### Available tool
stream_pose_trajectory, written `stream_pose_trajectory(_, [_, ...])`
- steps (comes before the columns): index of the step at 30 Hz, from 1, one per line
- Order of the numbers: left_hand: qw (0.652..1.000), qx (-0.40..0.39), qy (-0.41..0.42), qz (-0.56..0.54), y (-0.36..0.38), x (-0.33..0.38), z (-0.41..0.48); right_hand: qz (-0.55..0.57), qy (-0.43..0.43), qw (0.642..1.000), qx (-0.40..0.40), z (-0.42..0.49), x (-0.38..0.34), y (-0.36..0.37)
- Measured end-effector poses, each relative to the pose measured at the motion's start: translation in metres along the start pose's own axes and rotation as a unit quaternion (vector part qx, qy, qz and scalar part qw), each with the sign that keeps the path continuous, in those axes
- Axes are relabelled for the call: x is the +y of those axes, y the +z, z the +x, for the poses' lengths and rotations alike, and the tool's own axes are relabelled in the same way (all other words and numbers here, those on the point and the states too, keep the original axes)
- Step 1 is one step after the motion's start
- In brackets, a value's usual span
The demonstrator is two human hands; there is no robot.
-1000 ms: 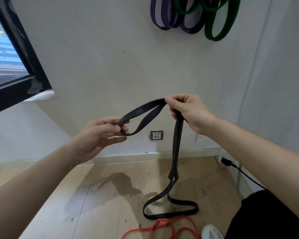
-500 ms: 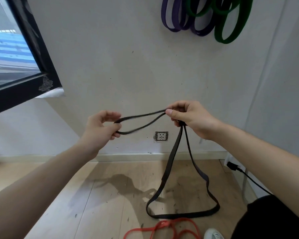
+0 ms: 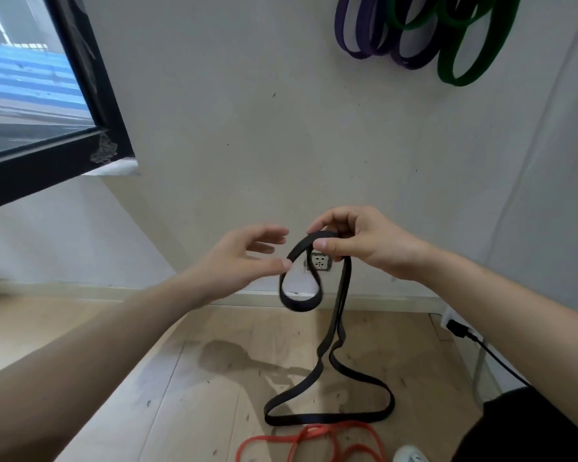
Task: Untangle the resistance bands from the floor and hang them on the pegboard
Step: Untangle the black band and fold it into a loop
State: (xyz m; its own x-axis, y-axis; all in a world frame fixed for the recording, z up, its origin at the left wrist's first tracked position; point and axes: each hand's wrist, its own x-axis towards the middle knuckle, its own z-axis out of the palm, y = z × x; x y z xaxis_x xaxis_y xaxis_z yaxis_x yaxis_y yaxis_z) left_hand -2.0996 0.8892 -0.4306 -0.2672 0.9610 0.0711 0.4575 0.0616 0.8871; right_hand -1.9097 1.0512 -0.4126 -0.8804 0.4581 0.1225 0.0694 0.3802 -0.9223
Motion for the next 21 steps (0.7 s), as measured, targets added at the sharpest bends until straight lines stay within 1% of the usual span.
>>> stream_pose_trajectory(2, [0.998, -0.062, 0.023, 0.011, 0.009, 0.004, 0.0, 0.003, -0.006, 0.999, -0.032, -0.002, -0.004, 0.004])
stream_pose_trajectory(3, [0.996, -0.08, 0.033, 0.021, 0.011, 0.006, 0.0, 0.003, -0.007, 0.999, -0.049, -0.002, -0.006, 0.006])
stream_pose_trajectory(5, [0.996, -0.078, 0.033, 0.016, 0.012, 0.01, -0.001, -0.001, -0.003, 0.997, -0.077, -0.003, -0.009, 0.008])
stream_pose_trajectory(9, [0.997, -0.054, 0.023, -0.056, 0.006, 0.011, -0.001, -0.039, 0.023, 0.992, -0.118, -0.005, -0.008, 0.01])
stream_pose_trajectory(11, [0.997, -0.044, 0.029, -0.049, 0.007, 0.012, -0.001, -0.037, 0.038, 0.991, -0.123, -0.005, -0.004, 0.015])
stream_pose_trajectory(13, [0.998, -0.026, 0.037, -0.033, 0.008, 0.012, 0.0, -0.014, 0.051, 0.991, -0.126, -0.003, 0.002, 0.021])
stream_pose_trajectory(15, [0.998, 0.005, 0.044, -0.042, 0.006, 0.015, 0.0, -0.021, 0.057, 0.988, -0.14, 0.001, 0.012, 0.028])
stream_pose_trajectory(18, [0.989, 0.069, 0.058, -0.117, -0.003, 0.022, 0.001, -0.068, 0.073, 0.983, -0.152, 0.006, 0.031, 0.038])
stream_pose_trajectory(21, [0.972, 0.128, 0.069, -0.185, -0.016, 0.029, 0.001, -0.085, 0.087, 0.98, -0.154, 0.011, 0.051, 0.046])
